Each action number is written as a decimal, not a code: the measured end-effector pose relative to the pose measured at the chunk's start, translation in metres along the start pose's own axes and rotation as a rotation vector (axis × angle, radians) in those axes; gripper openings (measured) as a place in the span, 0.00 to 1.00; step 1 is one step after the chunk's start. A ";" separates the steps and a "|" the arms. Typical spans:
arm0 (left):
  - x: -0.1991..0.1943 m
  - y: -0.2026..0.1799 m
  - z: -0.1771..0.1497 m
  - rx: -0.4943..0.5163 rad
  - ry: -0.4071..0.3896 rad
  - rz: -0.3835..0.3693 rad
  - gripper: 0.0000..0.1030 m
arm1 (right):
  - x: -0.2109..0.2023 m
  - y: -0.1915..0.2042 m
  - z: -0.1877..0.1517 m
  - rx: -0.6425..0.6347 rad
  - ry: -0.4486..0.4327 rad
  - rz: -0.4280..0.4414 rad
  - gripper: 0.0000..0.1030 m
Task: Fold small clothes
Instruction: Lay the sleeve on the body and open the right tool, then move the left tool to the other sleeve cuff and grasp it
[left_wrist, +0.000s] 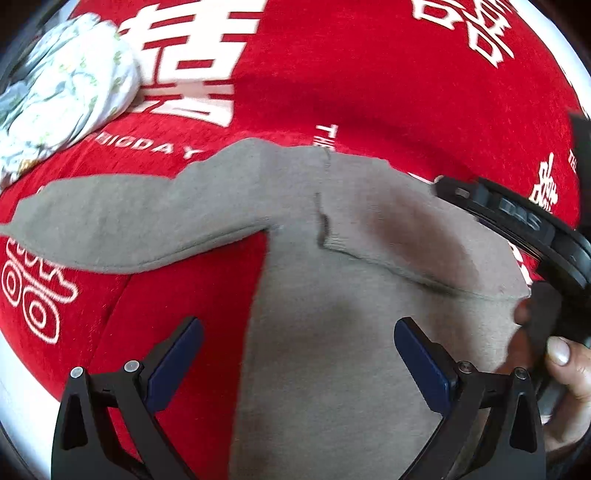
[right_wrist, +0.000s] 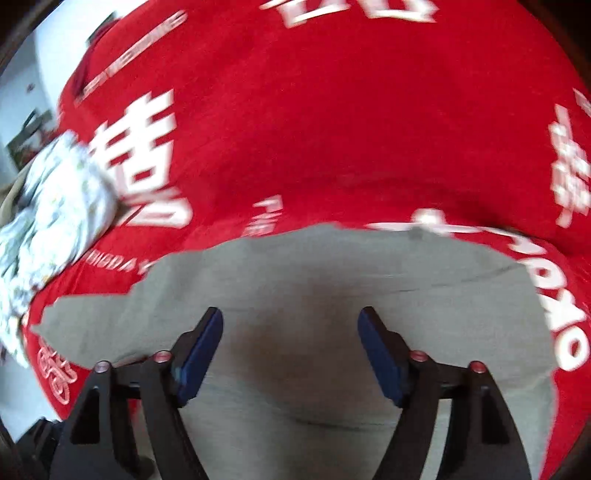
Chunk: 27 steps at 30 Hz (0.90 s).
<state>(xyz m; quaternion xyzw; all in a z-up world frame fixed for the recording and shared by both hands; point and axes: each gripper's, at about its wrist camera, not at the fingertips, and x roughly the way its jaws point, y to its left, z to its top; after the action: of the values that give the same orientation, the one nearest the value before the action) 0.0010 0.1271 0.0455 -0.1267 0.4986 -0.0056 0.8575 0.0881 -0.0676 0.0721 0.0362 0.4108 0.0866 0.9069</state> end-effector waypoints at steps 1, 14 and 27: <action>0.001 -0.006 0.002 0.010 0.003 -0.005 1.00 | -0.005 -0.023 -0.002 0.018 -0.002 -0.056 0.77; 0.084 -0.136 0.049 0.215 0.062 0.048 1.00 | 0.013 -0.163 -0.037 0.119 0.107 -0.336 0.77; 0.098 -0.100 0.037 0.201 0.055 0.177 1.00 | 0.018 -0.122 -0.049 -0.002 0.119 -0.265 0.80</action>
<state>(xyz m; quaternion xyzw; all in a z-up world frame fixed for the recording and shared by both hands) 0.0935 0.0250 0.0013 0.0046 0.5281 0.0167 0.8490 0.0785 -0.1842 0.0099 -0.0246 0.4649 -0.0312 0.8845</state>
